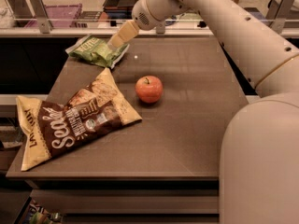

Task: Pick green jalapeno chip bag

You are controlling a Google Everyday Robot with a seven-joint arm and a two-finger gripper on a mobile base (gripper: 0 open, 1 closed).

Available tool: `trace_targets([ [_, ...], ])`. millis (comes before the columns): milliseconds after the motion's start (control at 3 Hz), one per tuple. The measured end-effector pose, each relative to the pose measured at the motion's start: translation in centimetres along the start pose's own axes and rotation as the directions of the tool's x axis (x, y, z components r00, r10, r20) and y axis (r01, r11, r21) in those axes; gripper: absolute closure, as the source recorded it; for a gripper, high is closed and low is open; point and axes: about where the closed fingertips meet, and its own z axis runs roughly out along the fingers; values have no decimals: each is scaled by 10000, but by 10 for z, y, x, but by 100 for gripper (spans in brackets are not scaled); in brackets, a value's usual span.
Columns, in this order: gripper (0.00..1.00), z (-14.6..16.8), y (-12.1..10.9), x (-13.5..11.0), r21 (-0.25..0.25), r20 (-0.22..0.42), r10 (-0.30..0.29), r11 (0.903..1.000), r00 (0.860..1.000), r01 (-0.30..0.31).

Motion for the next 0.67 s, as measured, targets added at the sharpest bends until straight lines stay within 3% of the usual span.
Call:
trace_targets([
  [667, 0, 10, 3, 1, -172, -124, 134, 9998, 9998, -137],
])
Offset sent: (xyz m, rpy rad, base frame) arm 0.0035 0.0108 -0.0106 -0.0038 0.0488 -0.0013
